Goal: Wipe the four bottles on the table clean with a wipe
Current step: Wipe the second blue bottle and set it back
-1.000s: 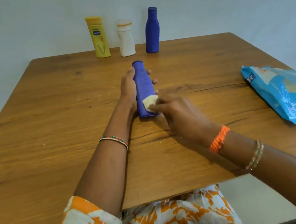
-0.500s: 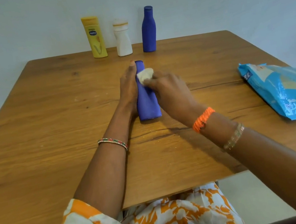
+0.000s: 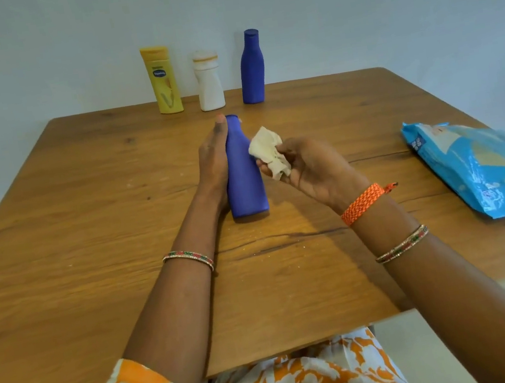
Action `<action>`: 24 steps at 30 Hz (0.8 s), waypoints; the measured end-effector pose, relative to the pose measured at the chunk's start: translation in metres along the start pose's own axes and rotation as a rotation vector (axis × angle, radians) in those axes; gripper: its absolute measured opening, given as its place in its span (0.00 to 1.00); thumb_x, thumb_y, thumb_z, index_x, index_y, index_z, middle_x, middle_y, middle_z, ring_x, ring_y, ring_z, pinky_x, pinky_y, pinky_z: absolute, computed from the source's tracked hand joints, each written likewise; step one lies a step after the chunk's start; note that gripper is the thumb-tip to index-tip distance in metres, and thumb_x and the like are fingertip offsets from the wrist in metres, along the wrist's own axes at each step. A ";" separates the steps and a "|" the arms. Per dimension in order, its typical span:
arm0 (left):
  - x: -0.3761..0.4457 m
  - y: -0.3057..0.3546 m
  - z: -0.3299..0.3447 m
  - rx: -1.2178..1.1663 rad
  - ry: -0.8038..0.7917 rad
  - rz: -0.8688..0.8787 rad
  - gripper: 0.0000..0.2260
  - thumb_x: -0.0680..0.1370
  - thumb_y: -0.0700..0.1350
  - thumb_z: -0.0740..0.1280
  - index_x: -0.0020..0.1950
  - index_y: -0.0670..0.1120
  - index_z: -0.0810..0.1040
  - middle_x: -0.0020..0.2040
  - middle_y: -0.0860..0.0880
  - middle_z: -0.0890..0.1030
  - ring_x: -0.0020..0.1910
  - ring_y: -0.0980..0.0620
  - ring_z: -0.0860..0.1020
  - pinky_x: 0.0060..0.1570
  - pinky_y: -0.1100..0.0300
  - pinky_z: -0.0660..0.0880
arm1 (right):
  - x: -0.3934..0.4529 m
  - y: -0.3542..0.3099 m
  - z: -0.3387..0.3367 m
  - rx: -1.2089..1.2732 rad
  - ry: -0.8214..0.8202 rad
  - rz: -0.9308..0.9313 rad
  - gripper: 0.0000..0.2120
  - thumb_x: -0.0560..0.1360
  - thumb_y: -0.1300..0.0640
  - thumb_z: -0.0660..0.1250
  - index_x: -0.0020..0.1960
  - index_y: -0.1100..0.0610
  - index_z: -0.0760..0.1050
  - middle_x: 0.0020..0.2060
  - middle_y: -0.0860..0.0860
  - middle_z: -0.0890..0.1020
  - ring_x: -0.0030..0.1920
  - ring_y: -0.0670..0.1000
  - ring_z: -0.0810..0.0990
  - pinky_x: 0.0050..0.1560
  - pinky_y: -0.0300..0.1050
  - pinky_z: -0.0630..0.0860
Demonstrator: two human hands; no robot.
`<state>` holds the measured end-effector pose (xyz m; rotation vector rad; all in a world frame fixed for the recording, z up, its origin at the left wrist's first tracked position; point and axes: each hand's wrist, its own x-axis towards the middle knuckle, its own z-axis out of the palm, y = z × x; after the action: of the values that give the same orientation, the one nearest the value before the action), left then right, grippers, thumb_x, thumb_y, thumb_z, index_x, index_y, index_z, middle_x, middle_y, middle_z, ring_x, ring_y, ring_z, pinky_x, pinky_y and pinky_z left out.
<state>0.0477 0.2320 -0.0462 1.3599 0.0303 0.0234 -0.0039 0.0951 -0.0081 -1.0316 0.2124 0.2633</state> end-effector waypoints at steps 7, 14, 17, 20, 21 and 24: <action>-0.007 0.004 0.003 0.113 -0.103 0.091 0.15 0.74 0.44 0.72 0.58 0.43 0.73 0.41 0.49 0.78 0.34 0.55 0.79 0.35 0.60 0.76 | 0.003 0.000 0.001 -0.078 -0.066 -0.041 0.11 0.76 0.65 0.65 0.57 0.69 0.72 0.44 0.60 0.80 0.38 0.51 0.80 0.41 0.40 0.80; -0.006 0.007 -0.001 0.044 -0.132 0.094 0.15 0.75 0.42 0.71 0.60 0.46 0.74 0.43 0.47 0.79 0.36 0.52 0.79 0.34 0.58 0.77 | -0.001 -0.014 -0.003 -0.285 0.024 -0.021 0.10 0.81 0.61 0.57 0.57 0.66 0.71 0.47 0.64 0.81 0.43 0.55 0.83 0.43 0.48 0.82; -0.006 0.006 0.000 -0.094 -0.160 0.018 0.12 0.79 0.51 0.65 0.56 0.45 0.73 0.40 0.48 0.79 0.33 0.51 0.79 0.34 0.57 0.77 | 0.003 -0.012 0.000 -0.835 0.368 -0.586 0.09 0.79 0.59 0.61 0.50 0.60 0.79 0.38 0.55 0.82 0.35 0.46 0.78 0.35 0.40 0.75; -0.003 0.007 -0.003 -0.253 -0.228 -0.143 0.20 0.81 0.60 0.54 0.52 0.46 0.76 0.38 0.48 0.79 0.33 0.50 0.78 0.36 0.56 0.77 | 0.007 -0.011 0.009 -1.081 0.394 -1.028 0.12 0.76 0.65 0.63 0.57 0.58 0.79 0.41 0.50 0.83 0.37 0.42 0.78 0.39 0.31 0.72; -0.003 0.006 -0.004 -0.289 -0.228 -0.169 0.20 0.81 0.59 0.53 0.51 0.45 0.77 0.38 0.48 0.80 0.33 0.50 0.78 0.36 0.56 0.77 | 0.009 -0.006 0.013 -1.162 0.289 -1.070 0.15 0.74 0.67 0.63 0.59 0.58 0.79 0.47 0.51 0.84 0.44 0.45 0.81 0.46 0.34 0.76; -0.005 0.006 -0.005 -0.388 -0.166 -0.252 0.20 0.81 0.56 0.55 0.49 0.43 0.78 0.39 0.46 0.82 0.37 0.50 0.80 0.40 0.57 0.78 | 0.007 0.027 0.020 -1.493 -0.048 -0.933 0.21 0.75 0.67 0.61 0.67 0.57 0.71 0.65 0.54 0.75 0.65 0.52 0.73 0.65 0.49 0.70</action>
<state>0.0425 0.2375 -0.0414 0.9591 0.0544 -0.2827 -0.0050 0.1261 -0.0220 -2.4452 -0.6336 -0.5197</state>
